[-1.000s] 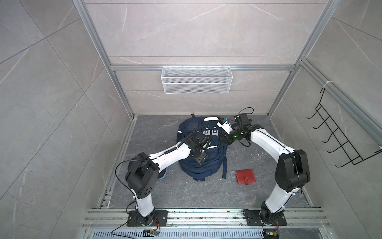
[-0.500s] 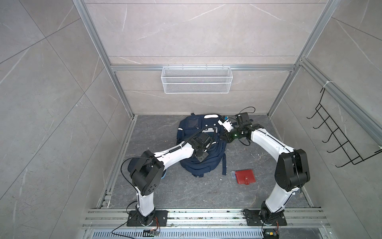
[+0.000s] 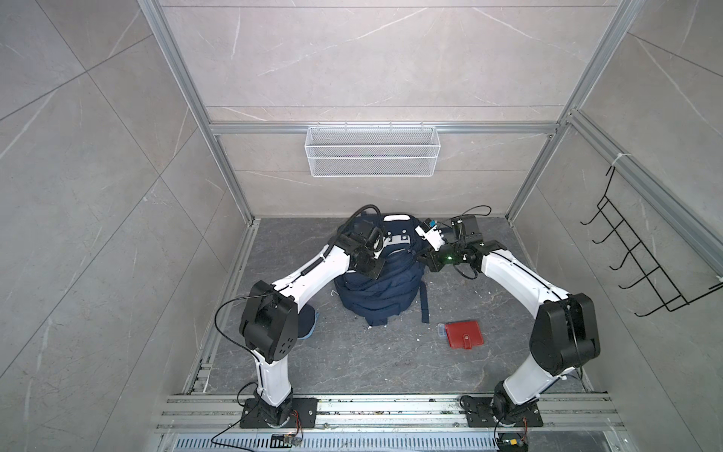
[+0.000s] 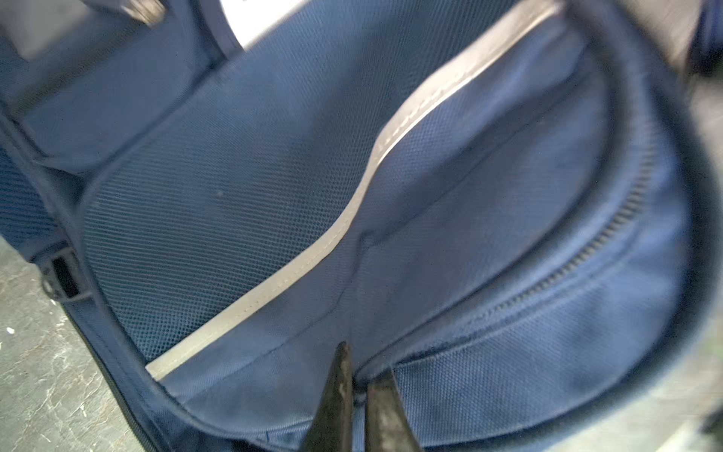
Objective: Pack books, pencil case, and school supplies into a backpack
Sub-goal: Unzip the student bag at the center of the table.
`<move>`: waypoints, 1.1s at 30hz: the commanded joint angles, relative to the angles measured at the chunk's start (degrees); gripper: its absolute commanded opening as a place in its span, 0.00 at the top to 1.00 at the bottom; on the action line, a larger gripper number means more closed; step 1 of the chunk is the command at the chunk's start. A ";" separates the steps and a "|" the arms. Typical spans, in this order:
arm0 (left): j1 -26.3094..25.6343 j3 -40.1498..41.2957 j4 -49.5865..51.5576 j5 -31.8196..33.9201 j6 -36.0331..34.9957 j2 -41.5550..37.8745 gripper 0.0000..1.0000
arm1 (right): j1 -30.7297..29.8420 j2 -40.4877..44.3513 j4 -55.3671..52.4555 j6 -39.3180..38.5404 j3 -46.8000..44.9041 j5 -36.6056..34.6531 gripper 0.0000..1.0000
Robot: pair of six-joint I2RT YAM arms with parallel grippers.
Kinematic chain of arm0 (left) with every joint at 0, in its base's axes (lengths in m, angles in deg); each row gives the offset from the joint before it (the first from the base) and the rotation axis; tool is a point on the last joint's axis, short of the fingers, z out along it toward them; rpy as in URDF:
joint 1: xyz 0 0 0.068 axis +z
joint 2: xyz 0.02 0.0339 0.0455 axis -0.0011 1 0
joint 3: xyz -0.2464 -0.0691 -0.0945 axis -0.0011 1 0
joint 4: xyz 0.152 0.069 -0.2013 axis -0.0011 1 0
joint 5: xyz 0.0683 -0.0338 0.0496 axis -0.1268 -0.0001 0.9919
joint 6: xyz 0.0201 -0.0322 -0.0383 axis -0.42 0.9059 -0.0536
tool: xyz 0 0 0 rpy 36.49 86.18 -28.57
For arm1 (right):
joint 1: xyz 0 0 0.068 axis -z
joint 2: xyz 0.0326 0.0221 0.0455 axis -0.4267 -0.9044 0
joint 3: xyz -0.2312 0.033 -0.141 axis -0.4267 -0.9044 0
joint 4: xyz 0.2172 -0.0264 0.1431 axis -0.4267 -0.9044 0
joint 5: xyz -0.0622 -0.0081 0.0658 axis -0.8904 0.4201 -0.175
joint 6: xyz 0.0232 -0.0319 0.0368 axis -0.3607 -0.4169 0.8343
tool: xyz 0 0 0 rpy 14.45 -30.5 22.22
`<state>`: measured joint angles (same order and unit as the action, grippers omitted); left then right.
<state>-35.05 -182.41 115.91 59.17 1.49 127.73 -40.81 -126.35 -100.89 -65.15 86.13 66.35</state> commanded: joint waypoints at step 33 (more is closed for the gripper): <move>7.33 -30.27 1.00 -18.36 46.91 8.20 1.00 | -12.51 12.25 13.14 10.58 -15.57 -10.05 1.00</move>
<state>-31.05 -210.47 128.65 41.20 41.47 140.54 -52.65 -114.66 -83.34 -54.29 70.30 52.43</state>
